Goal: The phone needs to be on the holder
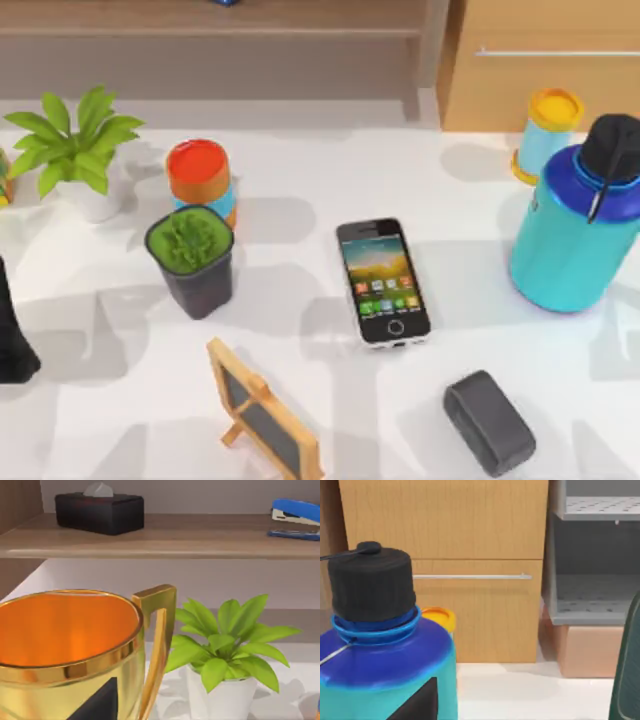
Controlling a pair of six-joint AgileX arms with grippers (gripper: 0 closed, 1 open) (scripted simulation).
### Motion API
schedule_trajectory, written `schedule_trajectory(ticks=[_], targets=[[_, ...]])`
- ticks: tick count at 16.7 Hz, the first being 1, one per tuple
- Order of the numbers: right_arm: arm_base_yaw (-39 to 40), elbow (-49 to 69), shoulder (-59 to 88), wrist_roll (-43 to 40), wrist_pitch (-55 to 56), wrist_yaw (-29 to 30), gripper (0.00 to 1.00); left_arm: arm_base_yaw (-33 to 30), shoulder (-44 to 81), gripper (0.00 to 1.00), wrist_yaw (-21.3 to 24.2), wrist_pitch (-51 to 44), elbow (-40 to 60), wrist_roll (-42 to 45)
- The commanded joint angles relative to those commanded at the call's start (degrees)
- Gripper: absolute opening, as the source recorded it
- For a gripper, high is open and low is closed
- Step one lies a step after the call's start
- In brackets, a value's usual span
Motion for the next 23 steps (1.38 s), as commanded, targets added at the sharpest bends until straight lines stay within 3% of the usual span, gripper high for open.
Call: schedule_trajectory(ticks=[5, 10, 23], targets=[[1.22, 3.34, 2.83, 0.63, -1.57, -0.15, 1.0, 0.0, 0.0, 1.0, 0.0, 0.0, 0.0, 0.0], [7.26, 19.96, 17.29, 3.18, -9.75, -0.35, 1.0, 0.0, 0.0, 1.0, 0.0, 0.0, 0.0, 0.0], [30.69, 81.49, 87.97, 13.65, -50.21, 0.4, 1.0, 0.0, 0.0, 1.0, 0.0, 0.0, 0.0, 0.0]])
